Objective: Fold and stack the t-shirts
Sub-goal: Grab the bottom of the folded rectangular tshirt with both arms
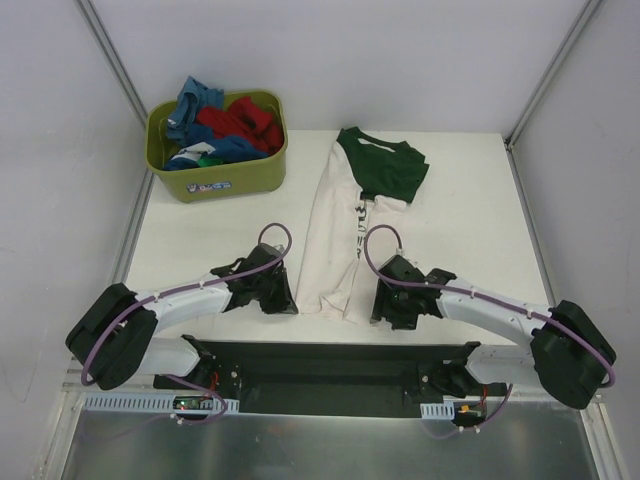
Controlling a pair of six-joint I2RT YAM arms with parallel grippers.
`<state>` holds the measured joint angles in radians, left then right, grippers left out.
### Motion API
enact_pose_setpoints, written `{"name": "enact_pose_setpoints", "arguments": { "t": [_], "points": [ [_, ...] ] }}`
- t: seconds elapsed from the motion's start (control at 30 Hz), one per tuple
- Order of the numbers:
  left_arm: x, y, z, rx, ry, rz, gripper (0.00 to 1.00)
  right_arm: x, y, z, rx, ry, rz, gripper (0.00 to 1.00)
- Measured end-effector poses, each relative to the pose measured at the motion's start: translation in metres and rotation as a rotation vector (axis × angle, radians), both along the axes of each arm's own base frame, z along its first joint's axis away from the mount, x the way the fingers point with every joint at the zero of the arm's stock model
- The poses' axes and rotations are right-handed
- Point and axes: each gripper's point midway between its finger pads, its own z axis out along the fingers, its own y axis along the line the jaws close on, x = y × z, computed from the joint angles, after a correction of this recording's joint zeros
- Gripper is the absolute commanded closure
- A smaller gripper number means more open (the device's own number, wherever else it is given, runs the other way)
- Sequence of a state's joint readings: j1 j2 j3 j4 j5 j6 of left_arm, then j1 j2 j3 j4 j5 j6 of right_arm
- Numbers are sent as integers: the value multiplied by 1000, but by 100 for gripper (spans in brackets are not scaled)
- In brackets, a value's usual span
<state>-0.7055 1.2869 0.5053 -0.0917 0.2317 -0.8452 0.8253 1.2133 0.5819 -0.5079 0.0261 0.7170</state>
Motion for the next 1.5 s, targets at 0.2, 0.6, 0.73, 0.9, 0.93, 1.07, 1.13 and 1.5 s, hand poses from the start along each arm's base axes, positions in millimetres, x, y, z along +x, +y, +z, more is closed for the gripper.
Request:
{"name": "enact_pose_setpoints", "arguments": {
  "t": [0.2,0.6,0.73,0.9,0.93,1.07,1.13,1.5],
  "points": [
    [0,-1,1,-10,-2,5,100,17,6,7,-14,-53,1,51],
    [-9,-2,-2,-27,12,23,100,-1,12,-1,-27,18,39,88],
    [-15,-1,-2,-36,13,22,100,-3,7,0,-45,11,38,99],
    [-22,-4,-1,-46,19,14,100,-9,3,3,-58,9,52,99],
    [-26,-6,0,-51,22,5,100,-13,3,5,-58,7,63,100],
    [-50,-12,0,-68,39,-45,100,-37,2,10,-39,9,111,99],
    [-62,-15,2,-82,48,-69,100,-52,2,11,-28,26,139,100],
    [-61,-20,34,-149,-28,-77,100,-44,2,48,-31,-38,148,99]
  ]
}}
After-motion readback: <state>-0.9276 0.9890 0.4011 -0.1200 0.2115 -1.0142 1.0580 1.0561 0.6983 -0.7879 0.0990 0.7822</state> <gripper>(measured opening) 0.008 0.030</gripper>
